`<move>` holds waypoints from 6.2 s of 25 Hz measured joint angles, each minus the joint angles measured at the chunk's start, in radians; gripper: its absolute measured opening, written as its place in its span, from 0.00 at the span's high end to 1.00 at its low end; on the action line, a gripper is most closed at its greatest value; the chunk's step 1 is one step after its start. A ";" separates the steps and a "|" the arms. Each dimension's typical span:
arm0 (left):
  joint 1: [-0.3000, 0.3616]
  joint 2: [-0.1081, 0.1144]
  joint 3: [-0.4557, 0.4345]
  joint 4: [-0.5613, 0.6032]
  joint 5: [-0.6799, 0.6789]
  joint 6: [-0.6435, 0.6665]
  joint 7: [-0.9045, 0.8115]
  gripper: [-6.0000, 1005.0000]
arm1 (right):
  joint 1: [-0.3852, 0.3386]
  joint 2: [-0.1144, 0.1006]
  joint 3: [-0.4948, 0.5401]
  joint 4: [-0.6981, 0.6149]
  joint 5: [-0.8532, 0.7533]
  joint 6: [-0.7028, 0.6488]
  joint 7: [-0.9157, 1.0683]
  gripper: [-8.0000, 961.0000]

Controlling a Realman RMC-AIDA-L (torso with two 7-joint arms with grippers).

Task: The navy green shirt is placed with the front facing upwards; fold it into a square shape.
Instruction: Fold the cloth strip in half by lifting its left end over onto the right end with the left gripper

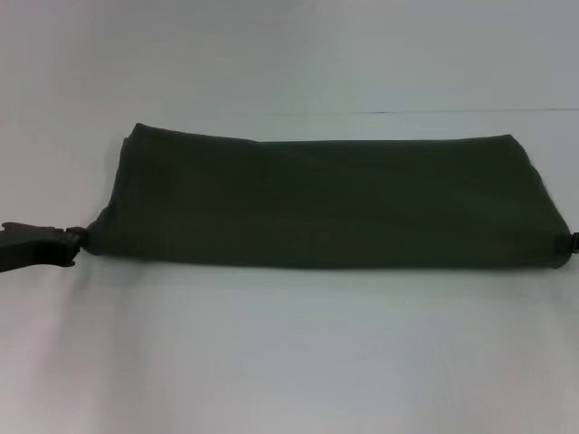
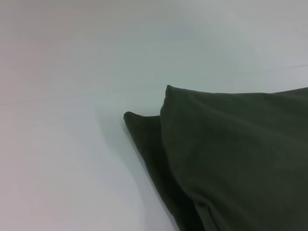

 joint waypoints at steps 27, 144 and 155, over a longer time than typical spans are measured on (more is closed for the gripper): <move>0.009 -0.002 -0.074 0.060 -0.053 0.053 -0.105 0.69 | -0.030 0.000 0.177 -0.132 0.059 -0.144 -0.025 0.74; -0.107 0.061 -0.081 -0.133 0.078 0.192 -0.602 0.12 | 0.108 -0.040 -0.023 -0.153 0.126 -0.415 -0.141 0.05; -0.116 0.062 -0.075 -0.147 0.094 0.162 -0.604 0.12 | 0.105 -0.040 -0.017 -0.151 0.127 -0.415 -0.141 0.05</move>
